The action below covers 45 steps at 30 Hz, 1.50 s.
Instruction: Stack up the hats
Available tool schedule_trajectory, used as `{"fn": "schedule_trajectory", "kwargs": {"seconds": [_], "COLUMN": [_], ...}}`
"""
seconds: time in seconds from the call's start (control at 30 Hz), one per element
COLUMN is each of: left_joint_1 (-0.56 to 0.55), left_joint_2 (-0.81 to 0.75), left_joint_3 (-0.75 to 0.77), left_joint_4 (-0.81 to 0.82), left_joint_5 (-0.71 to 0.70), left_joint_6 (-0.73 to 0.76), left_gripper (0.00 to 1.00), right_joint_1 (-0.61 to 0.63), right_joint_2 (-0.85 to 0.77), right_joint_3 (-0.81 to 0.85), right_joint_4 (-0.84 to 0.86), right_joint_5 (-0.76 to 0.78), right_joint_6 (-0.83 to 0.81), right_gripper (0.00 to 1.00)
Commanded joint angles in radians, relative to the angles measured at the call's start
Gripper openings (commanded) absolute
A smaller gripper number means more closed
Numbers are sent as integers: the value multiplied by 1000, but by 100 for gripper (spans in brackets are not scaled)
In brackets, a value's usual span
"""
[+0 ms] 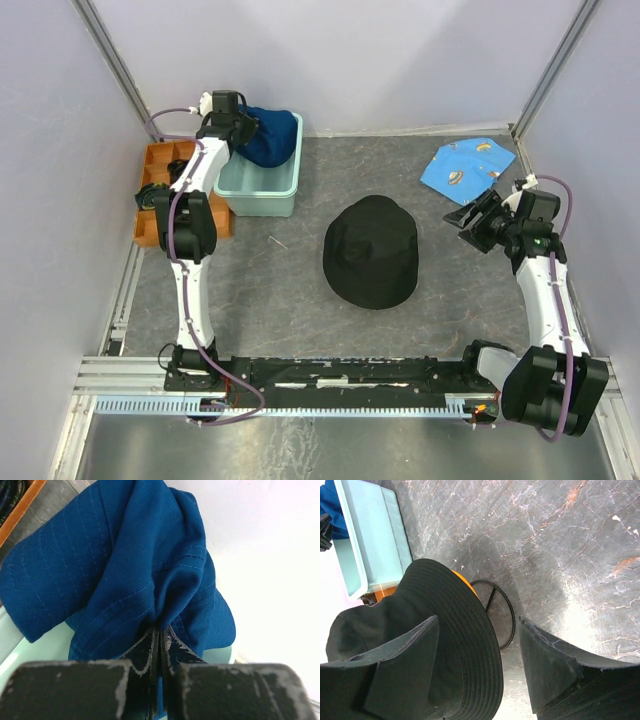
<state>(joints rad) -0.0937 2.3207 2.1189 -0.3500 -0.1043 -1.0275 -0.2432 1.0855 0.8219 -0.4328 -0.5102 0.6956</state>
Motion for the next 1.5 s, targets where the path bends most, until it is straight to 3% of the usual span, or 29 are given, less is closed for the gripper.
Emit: {"fn": "schedule_trajectory", "kwargs": {"seconds": [0.0, 0.3, 0.63, 0.8, 1.03, 1.17, 1.3, 1.47], "left_joint_1": [3, 32, 38, 39, 33, -19, -138, -342], "left_joint_2": [-37, -208, -399, -429, -504, -532, -564, -584], "left_joint_3": [49, 111, 138, 217, 208, 208, 208, 261], "left_joint_4": [16, 13, -30, -69, -72, -94, -187, -397], "left_joint_5": [49, 238, 379, 499, 672, 756, 790, 723], "left_joint_6": [51, 25, -41, -157, -338, -419, -416, -234], "left_gripper": [3, 3, 3, 3, 3, 3, 3, 3], "right_joint_1": [-3, 7, 155, 242, 202, 97, 86, 78], "right_joint_2": [2, 31, 124, 163, 119, 87, 86, 91], "right_joint_3": [44, 196, 437, 475, 407, 333, 316, 285], "right_joint_4": [39, 15, 67, 134, 78, 39, -26, -23], "right_joint_5": [10, -17, -80, -125, -1, 45, 93, 99], "right_joint_6": [13, -48, -72, -24, -33, -14, -83, -93], "right_gripper": [72, 71, 70, 70, 70, 69, 69, 69]}}
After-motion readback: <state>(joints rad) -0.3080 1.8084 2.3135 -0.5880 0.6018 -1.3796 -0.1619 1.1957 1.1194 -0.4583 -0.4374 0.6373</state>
